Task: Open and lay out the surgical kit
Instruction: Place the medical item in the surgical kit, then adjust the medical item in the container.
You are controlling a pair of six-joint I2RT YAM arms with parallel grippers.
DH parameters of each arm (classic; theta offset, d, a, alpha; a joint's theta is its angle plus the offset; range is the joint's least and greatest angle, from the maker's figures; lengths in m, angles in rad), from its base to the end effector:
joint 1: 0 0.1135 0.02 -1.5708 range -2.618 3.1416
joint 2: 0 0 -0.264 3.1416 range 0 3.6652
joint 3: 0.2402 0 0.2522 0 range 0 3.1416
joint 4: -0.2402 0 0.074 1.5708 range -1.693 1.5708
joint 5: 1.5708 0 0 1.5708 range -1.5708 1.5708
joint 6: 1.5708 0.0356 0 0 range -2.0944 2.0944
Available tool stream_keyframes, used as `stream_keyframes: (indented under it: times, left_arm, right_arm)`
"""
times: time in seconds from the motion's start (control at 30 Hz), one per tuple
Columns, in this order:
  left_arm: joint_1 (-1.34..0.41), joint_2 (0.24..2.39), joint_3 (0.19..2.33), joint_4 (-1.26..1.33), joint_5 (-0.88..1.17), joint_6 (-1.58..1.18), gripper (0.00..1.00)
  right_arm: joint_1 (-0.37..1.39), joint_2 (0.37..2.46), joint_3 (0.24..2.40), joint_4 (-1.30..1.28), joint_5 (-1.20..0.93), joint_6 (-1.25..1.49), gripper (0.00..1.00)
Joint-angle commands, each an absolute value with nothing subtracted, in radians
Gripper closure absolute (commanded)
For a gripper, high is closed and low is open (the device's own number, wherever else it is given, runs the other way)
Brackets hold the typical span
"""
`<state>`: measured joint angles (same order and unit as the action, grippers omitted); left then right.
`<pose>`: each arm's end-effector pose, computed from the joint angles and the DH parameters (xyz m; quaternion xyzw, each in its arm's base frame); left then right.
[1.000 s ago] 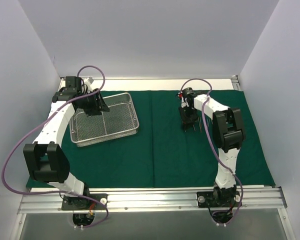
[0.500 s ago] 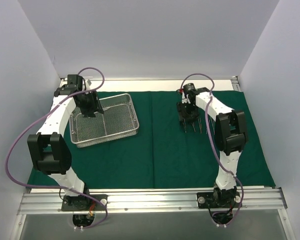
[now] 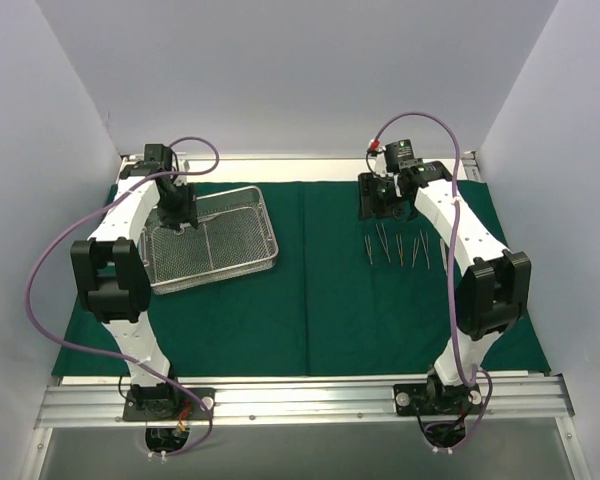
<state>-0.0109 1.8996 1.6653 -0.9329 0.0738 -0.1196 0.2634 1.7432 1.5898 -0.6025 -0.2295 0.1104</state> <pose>0.4004 -0.0070 0.2641 -0.0458 0.9780 -0.0491 0.1975 0.3799 0.1108 0.3209 -0.1149 0.9060 0.1764 0.3673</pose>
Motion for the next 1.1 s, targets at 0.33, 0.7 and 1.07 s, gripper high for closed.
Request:
stream_keyframes:
  times: [0.33,0.7,1.07]
  left_arm:
    - [-0.006,1.999,1.644,-0.7,-0.034,-0.11,0.54]
    - [0.048,2.109,1.712,-0.649,-0.132,-0.178,0.98]
    - [0.046,2.138,1.695,-0.545,-0.193,-0.179,0.98]
  right_arm:
    - [0.267,1.704,1.505,-0.574,-0.298,0.091,0.54]
    - [0.252,1.672,1.471,-0.591,-0.301,0.135,0.54]
    - [0.25,1.608,1.417,-0.614,-0.281,0.166,0.55]
